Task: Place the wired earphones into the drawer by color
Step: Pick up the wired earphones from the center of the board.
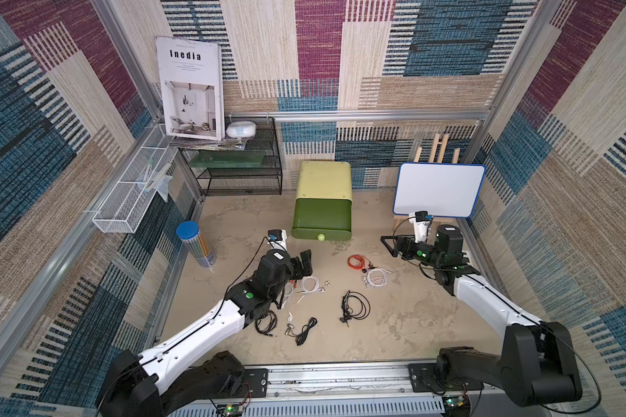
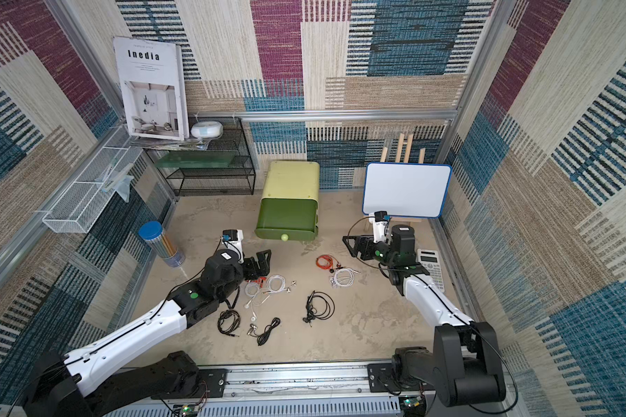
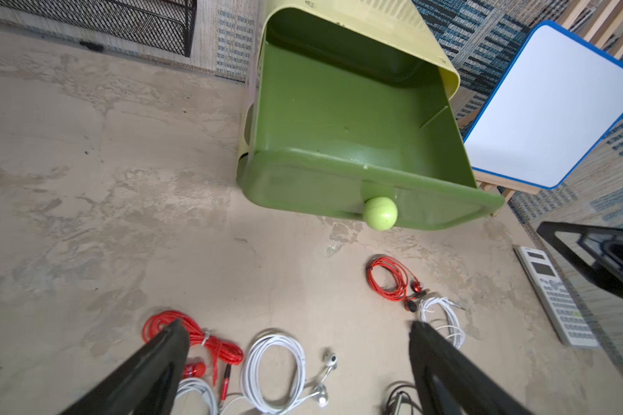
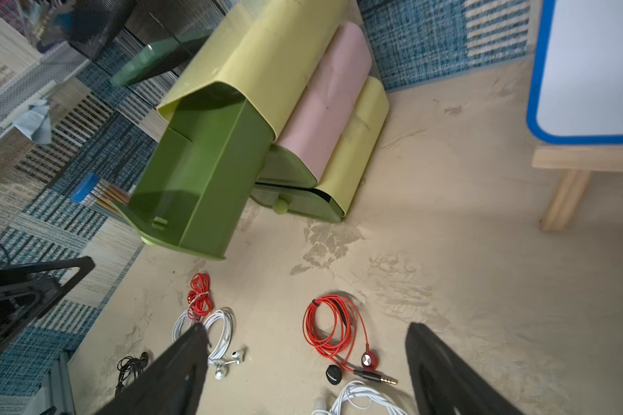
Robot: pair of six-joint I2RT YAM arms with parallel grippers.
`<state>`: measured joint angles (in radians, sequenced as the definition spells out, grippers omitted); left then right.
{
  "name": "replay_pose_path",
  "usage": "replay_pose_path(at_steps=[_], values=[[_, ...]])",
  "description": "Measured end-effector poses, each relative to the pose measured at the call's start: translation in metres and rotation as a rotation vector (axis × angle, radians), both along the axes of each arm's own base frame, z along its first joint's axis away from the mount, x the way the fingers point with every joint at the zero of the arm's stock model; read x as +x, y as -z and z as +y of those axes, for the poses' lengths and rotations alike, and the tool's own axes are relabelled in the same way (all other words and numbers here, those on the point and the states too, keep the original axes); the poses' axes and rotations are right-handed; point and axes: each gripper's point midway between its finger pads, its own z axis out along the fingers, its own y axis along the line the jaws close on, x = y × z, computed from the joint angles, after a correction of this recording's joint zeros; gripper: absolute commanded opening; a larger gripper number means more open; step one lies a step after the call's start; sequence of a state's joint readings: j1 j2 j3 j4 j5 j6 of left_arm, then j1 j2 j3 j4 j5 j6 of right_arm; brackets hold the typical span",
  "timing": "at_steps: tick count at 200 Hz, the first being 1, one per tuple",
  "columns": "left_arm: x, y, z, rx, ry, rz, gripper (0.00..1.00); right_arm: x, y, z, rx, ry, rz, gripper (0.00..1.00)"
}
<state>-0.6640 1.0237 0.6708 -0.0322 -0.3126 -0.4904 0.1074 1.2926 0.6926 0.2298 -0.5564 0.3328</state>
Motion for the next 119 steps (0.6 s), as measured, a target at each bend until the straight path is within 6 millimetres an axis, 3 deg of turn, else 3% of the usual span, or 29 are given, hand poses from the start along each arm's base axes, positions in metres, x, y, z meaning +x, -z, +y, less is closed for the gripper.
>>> replay_pose_path(at_steps=[32,84,119], values=[[-0.014,0.015,0.014,0.119,0.039,-0.019,0.99,0.011,0.036,0.018,-0.066,-0.045,0.120,0.82],[-0.024,0.051,0.020,0.296,0.128,-0.007,1.00,0.013,0.086,0.046,-0.197,-0.101,0.248,0.79],[-0.028,0.055,0.023,0.314,0.143,-0.032,0.99,0.013,0.112,0.056,-0.281,-0.111,0.299,0.76]])
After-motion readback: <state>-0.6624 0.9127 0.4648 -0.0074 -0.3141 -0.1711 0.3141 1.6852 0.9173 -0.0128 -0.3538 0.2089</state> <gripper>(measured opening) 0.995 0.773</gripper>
